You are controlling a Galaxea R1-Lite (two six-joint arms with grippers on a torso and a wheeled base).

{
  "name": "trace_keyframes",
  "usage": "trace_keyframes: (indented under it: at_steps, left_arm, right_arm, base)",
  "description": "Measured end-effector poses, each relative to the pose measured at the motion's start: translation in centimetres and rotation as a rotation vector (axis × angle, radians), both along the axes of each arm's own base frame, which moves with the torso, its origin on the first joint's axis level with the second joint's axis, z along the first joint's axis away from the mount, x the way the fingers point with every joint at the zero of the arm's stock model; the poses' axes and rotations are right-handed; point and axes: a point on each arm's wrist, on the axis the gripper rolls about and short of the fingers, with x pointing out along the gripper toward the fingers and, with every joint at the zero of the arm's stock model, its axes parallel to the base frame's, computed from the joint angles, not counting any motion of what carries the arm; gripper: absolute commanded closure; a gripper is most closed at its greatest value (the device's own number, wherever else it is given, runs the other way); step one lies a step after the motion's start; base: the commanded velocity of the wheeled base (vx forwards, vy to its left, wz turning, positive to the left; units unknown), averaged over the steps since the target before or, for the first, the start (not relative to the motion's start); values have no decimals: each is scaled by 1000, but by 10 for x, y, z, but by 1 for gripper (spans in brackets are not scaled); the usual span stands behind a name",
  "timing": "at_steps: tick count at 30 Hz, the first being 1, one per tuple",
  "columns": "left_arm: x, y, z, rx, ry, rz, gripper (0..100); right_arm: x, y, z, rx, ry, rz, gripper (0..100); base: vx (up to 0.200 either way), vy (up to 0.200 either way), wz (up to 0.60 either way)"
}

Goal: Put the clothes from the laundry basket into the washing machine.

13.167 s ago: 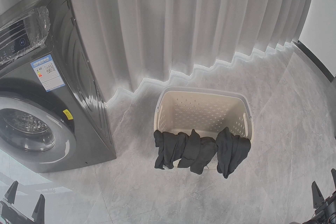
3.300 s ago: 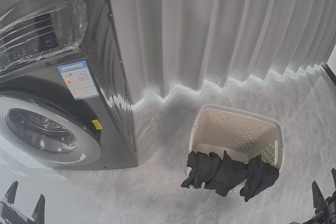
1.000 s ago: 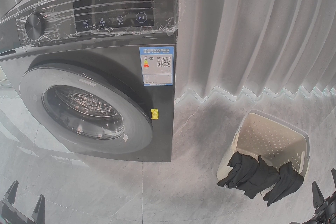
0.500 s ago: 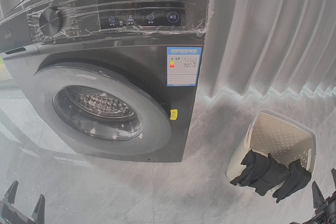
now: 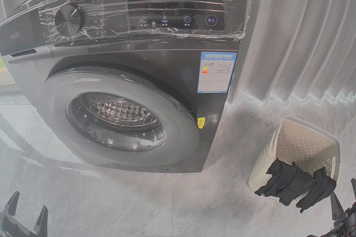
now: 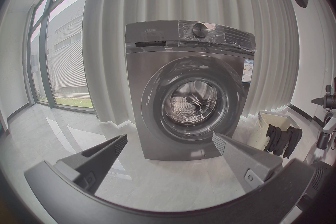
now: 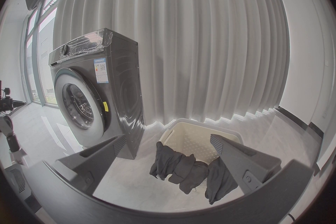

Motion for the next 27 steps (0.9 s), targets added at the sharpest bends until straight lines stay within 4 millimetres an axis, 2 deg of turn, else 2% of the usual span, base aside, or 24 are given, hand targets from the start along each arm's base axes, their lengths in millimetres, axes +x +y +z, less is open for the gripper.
trace_keyframes:
  at_steps: [5, 17, 27]
  left_arm:
    - [0, 0, 0, 0, 0, 0, 0]
    - [0, 0, 0, 0, 0, 1, 0]
    - [0, 0, 0, -3, 0, 1, 0]
  right_arm:
    - [0, 0, 0, 0, 0, 0, 0]
    - [0, 0, 0, 0, 0, 0, 0]
    - [0, 0, 0, 0, 0, 0, 0]
  base:
    - [0, 200, 0]
    - [0, 0, 0]
    - [-200, 200, 0]
